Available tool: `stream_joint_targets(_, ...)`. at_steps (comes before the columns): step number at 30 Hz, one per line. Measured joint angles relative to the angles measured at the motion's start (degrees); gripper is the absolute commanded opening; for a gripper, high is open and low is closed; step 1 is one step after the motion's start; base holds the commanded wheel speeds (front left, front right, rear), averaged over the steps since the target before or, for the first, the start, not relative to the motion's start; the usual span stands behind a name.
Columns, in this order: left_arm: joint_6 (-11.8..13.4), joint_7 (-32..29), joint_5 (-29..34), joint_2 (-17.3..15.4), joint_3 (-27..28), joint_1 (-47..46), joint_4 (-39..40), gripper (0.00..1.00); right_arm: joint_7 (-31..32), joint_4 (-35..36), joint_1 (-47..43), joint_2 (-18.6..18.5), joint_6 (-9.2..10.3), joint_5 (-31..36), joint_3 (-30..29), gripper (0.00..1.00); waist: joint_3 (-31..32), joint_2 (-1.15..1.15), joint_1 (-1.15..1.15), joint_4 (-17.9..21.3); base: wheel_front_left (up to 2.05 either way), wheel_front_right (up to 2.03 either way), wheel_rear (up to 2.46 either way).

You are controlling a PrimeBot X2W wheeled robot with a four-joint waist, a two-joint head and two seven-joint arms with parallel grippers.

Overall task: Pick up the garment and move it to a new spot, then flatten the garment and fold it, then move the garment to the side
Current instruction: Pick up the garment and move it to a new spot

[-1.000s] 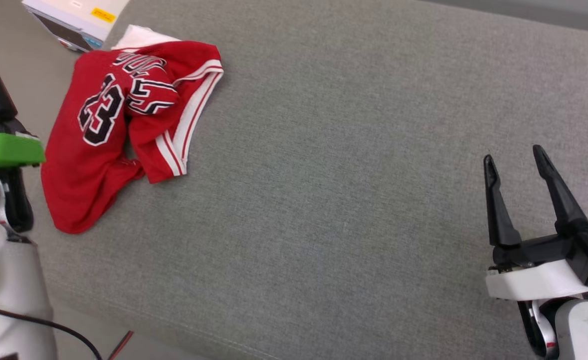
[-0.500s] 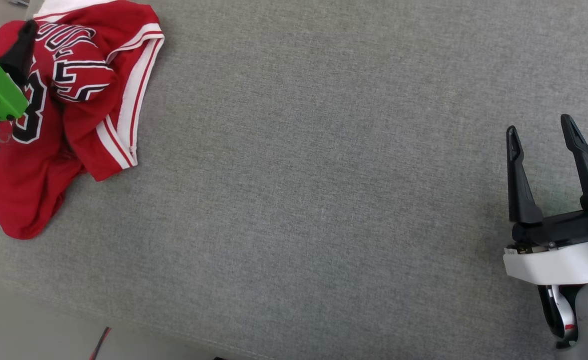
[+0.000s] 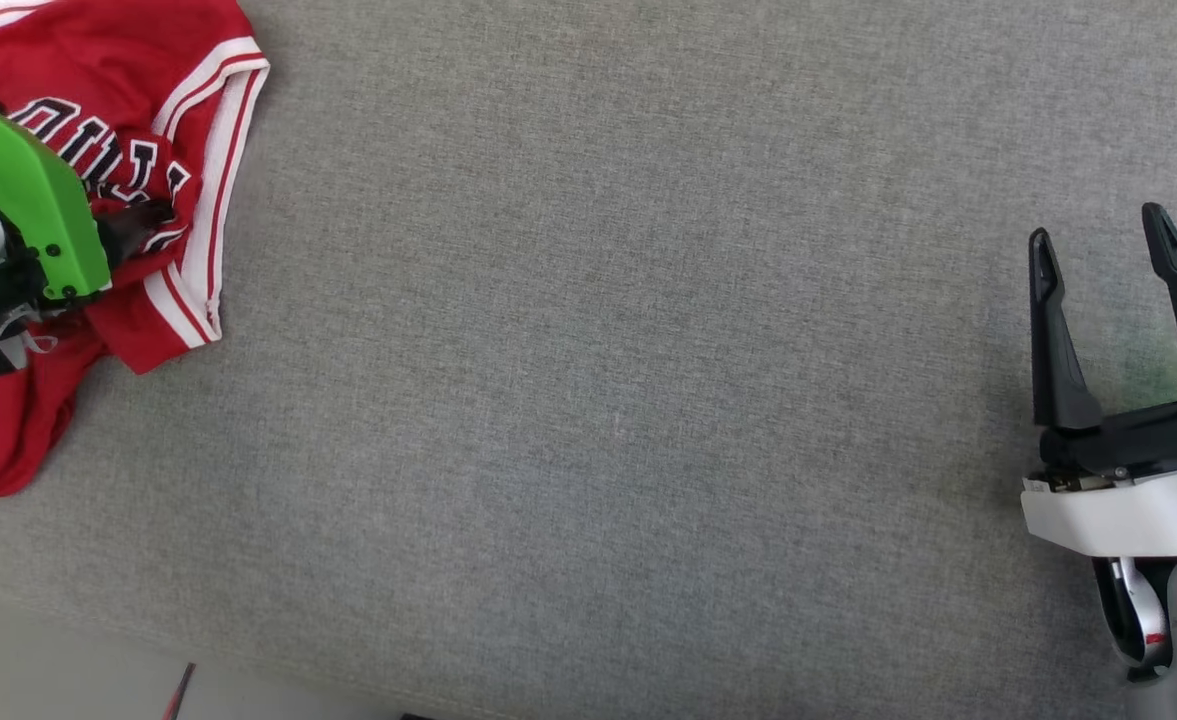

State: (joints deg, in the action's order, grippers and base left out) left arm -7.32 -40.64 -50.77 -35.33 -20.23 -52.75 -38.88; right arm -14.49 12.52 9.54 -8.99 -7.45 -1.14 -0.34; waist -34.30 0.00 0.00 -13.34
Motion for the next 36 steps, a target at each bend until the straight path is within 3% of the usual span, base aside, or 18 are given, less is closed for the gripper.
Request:
stream_joint_targets(7,0.09,-0.01,-1.29,0.21,-4.28,-1.99,-2.91,1.0,0.0,-0.01,0.1,-0.01,0.0,-0.01,0.03,1.0,-0.55,0.01,-0.01,0.69,0.0,0.0,0.0)
stream_joint_targets(8,0.09,0.01,-1.37,-0.01,-5.04,-2.24,-3.04,0.43,0.0,-0.05,0.1,0.0,0.0,-0.01,0.02,1.0,-0.46,0.01,-0.01,0.79,0.0,0.0,0.0)
stream_joint_targets(9,0.09,0.31,-1.37,-0.3,-5.91,-2.4,-3.08,0.0,0.0,-0.1,0.1,0.05,0.0,-0.01,0.01,1.0,-0.31,0.0,-0.01,0.88,0.0,0.0,0.0)
stream_joint_targets(14,0.03,4.0,-1.56,-0.86,-8.77,-2.52,-2.41,0.0,-0.01,-0.4,0.09,1.05,0.0,-0.03,-0.09,1.0,1.13,0.0,-0.01,1.2,0.0,0.0,0.0)
stream_joint_targets(22,0.01,13.49,-0.37,-4.22,-14.63,-3.81,6.11,0.0,-0.16,-1.69,-0.57,3.57,0.0,-0.71,-0.53,1.0,6.63,0.0,-0.01,1.61,0.0,0.0,0.0)
stream_joint_targets(29,0.01,16.02,2.13,-5.86,-20.03,-6.56,15.81,0.0,-0.24,-2.35,-1.52,5.3,0.0,-1.57,-0.79,1.0,11.44,0.0,-0.01,2.52,0.0,0.0,0.0)
stream_joint_targets(36,0.0,16.38,4.27,-4.69,-25.1,-10.8,24.95,0.0,-0.24,-2.83,-2.44,6.04,0.0,-2.3,-1.01,1.0,14.37,0.0,-0.01,5.98,0.0,0.0,0.0)
